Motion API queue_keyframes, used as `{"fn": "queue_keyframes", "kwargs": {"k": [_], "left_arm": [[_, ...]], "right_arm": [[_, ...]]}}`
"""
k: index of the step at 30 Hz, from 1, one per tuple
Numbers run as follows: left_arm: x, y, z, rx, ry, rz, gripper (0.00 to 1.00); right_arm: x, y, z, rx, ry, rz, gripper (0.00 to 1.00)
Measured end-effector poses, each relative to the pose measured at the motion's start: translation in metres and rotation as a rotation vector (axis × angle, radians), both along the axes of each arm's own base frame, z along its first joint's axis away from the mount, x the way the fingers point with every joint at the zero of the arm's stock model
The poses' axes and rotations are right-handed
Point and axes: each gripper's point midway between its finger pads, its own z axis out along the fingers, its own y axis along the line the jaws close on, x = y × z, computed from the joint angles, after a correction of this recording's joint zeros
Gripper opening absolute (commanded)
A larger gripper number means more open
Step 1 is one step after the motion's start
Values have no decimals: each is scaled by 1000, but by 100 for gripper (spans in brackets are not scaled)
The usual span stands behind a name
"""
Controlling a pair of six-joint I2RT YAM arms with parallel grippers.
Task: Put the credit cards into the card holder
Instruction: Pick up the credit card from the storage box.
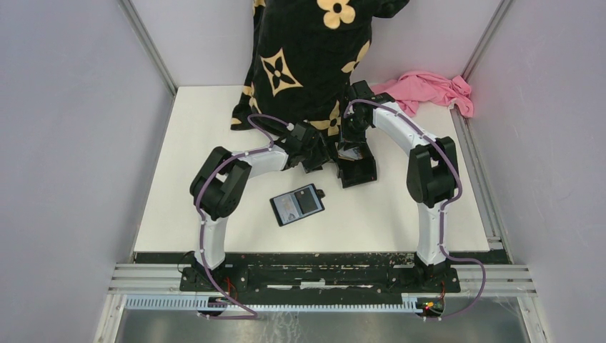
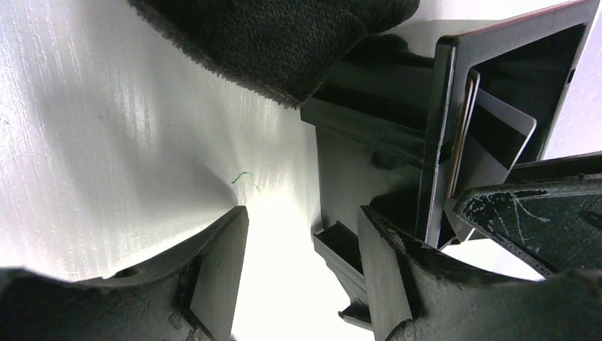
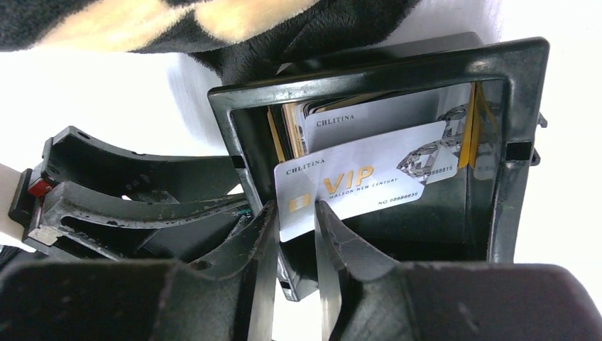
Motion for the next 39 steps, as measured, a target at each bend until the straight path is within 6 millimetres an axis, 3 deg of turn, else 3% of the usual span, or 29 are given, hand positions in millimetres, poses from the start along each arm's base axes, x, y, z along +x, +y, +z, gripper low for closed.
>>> {"fn": "queue_keyframes", "kwargs": {"k": [4, 16, 32, 39], "left_arm": [[-1, -1, 0, 0, 0, -3, 65], [-2, -2, 1, -1, -1, -6, 65], [-4, 0, 2, 27, -24, -40, 65], [-5, 7, 25, 30, -66, -36, 63]], "right_arm": [[-1, 0, 2, -2, -1, 4, 16], [-6, -11, 3, -57, 7, 11, 1], [-27, -36, 27, -136, -42, 3, 1], [-42, -49, 42, -160, -81, -4, 1]]}}
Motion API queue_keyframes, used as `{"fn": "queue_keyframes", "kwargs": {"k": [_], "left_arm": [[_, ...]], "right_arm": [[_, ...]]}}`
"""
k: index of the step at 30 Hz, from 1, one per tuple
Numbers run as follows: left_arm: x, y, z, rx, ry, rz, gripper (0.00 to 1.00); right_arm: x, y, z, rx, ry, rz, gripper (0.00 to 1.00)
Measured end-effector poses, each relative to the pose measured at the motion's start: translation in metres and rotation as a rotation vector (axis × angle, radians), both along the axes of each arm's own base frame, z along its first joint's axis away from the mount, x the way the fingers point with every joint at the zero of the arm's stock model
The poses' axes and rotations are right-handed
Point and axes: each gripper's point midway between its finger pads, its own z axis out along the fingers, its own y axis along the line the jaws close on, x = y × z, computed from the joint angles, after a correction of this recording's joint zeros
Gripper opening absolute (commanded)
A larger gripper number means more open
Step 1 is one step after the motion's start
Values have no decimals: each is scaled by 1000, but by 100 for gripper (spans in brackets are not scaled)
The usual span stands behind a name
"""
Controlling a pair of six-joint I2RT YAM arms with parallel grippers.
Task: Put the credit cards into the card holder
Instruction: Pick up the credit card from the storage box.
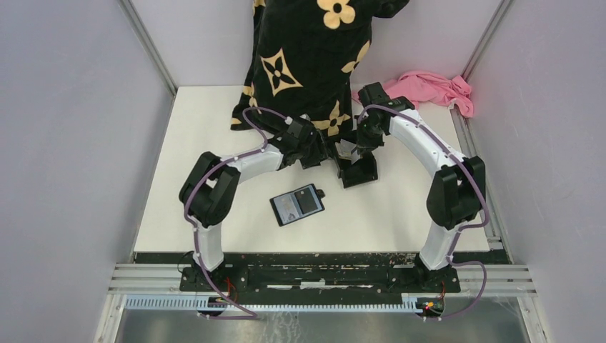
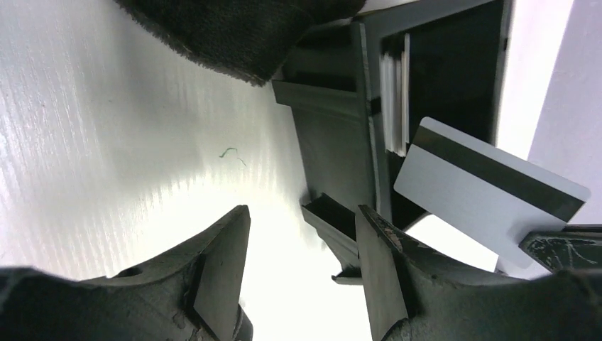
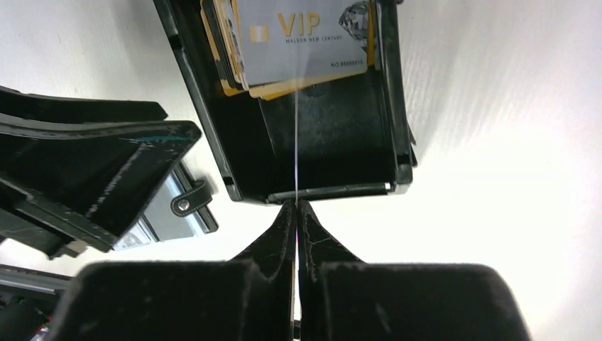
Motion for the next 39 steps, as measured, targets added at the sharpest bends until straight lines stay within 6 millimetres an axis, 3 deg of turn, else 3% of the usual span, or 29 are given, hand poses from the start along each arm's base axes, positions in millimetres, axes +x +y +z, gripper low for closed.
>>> {"fn": "queue_keyframes", "kwargs": {"k": [6, 12, 16, 22, 30, 35, 39], "left_arm": [[-6, 8, 34, -14, -61, -6, 63], [-30, 14, 76, -57, -136, -50, 64], [-53, 16, 109, -131, -195, -112, 66], [-90, 3, 148, -235, -260, -284, 67], [-126, -3, 148, -241, -243, -459, 68], [-138, 2, 146, -232, -232, -506, 67], [-148, 5, 141, -237, -212, -544, 64]], "right_arm": [[-18, -9, 22, 9, -49, 5, 1], [-55, -12, 50, 85, -101, 49, 1], [-88, -6, 67, 189, -140, 102, 1], [-131, 23, 83, 380, -154, 246, 1], [-171, 52, 82, 574, -46, 360, 1], [-191, 55, 91, 653, -44, 406, 1], [-200, 58, 86, 692, -14, 419, 1]]}}
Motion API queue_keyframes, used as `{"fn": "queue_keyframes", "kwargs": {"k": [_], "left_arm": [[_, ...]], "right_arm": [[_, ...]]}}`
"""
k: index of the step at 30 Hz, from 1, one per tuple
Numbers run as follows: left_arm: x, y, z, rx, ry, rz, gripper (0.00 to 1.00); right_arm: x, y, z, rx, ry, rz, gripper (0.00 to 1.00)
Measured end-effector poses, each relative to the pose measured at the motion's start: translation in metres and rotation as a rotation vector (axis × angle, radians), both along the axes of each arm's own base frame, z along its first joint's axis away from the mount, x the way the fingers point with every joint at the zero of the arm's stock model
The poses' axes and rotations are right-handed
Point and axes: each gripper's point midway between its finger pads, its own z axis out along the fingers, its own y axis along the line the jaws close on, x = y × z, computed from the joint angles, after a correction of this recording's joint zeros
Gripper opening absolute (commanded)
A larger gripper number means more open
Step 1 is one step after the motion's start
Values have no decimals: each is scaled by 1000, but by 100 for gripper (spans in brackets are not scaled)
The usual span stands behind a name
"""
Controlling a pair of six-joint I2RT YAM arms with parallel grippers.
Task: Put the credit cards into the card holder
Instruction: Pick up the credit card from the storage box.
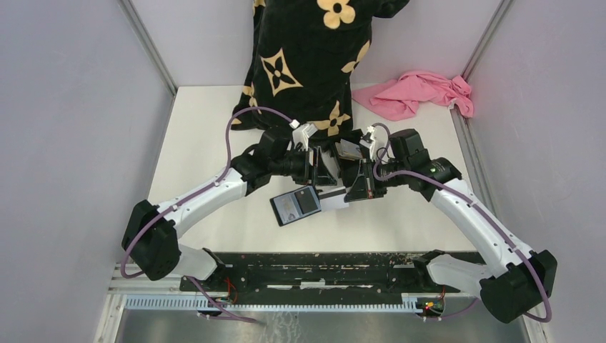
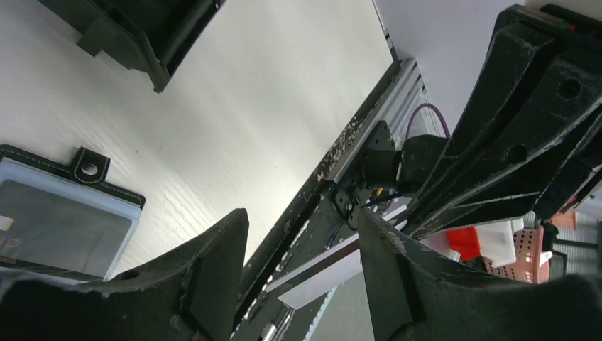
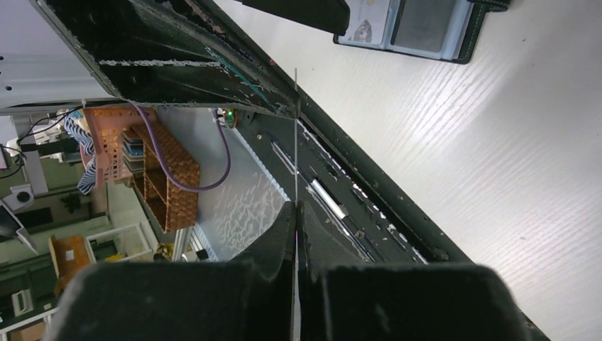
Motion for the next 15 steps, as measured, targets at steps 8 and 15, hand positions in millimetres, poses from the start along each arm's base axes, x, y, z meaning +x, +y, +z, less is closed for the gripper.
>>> {"fn": "queue_keyframes", "kwargs": {"k": [8, 15], "left_arm": [[-15, 2, -9, -8, 43, -59, 57], [-19, 3, -8, -19, 48, -77, 52]], "right_arm": [[-3, 6, -7, 26, 49, 31, 1], [-2, 11, -13, 41, 86, 48, 1]]}}
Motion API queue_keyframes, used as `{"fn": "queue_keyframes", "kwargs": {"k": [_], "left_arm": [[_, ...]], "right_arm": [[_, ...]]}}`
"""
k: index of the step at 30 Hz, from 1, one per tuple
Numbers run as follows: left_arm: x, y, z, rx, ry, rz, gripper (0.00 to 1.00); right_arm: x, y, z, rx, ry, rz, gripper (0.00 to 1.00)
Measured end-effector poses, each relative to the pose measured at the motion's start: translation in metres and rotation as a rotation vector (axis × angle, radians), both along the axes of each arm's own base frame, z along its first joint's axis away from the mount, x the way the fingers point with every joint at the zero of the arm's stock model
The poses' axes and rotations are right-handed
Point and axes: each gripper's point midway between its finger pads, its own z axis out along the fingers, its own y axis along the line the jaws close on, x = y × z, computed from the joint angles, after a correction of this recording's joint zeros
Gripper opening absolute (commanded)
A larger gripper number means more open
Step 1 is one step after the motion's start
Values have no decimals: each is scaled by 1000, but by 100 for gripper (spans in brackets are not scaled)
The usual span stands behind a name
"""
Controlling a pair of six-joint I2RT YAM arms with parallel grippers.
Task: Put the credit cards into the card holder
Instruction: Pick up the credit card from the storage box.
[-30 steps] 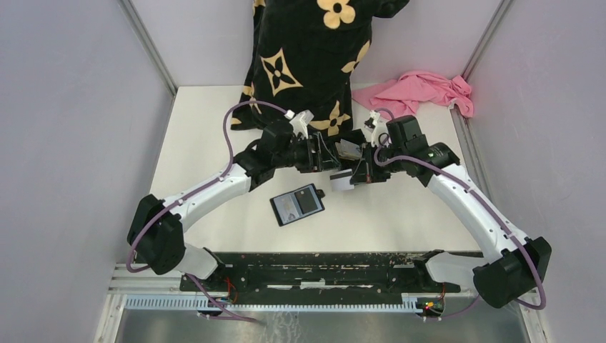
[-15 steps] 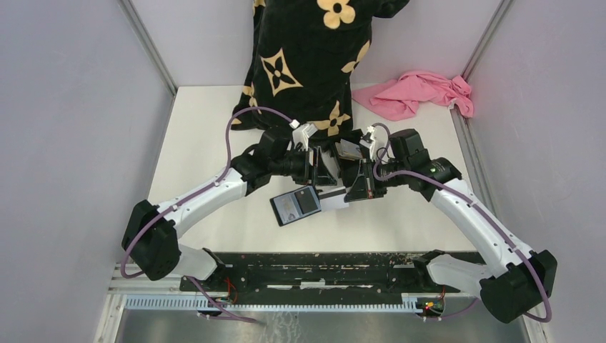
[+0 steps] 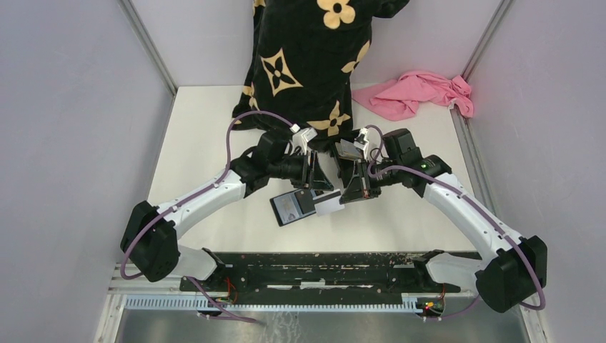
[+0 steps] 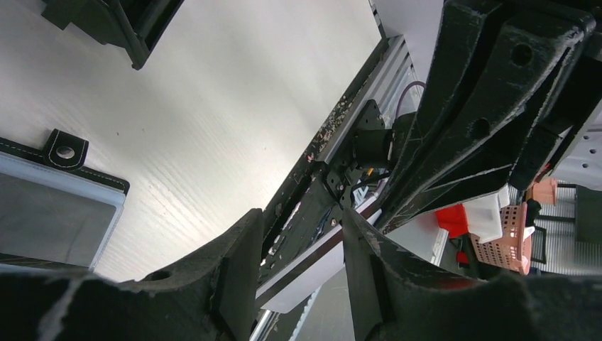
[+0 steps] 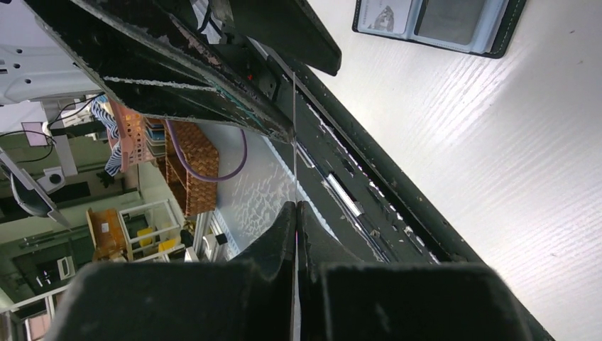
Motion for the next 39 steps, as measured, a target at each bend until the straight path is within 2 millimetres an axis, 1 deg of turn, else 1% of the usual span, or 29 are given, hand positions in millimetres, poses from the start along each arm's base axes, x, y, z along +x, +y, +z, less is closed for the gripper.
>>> {"fn": "queue_keyframes", "kwargs": {"k": [4, 8, 13, 16, 19, 22, 29, 31, 34, 35, 39], "left_arm": [[-3, 1, 0, -5, 8, -12, 52], [-8, 4, 0, -9, 13, -21, 58], [-10, 7, 4, -19, 4, -19, 57], [-11, 7, 3, -22, 13, -28, 52], [-13, 8, 1, -23, 21, -34, 40], [-16, 9, -2, -23, 35, -46, 33], [-23, 11, -7, -26, 59, -69, 22], [-23, 11, -7, -28, 59, -71, 17], [-25, 11, -6, -37, 62, -81, 5], [-25, 11, -7, -40, 63, -83, 3], [-24, 11, -8, -55, 73, -78, 3]], "right_arm": [[4, 3, -2, 11, 6, 5, 1], [9, 6, -3, 20, -7, 7, 1], [10, 8, -5, 32, -14, 8, 1], [10, 9, -5, 42, -9, 14, 1], [10, 10, -4, 52, -2, 16, 1], [12, 11, -1, 67, 1, 13, 1], [23, 11, -2, 84, 22, -12, 1], [26, 11, -4, 90, 29, -20, 1], [31, 12, -7, 96, 41, -29, 1], [33, 12, -8, 98, 48, -33, 1], [37, 13, -17, 99, 85, -45, 1]]}}
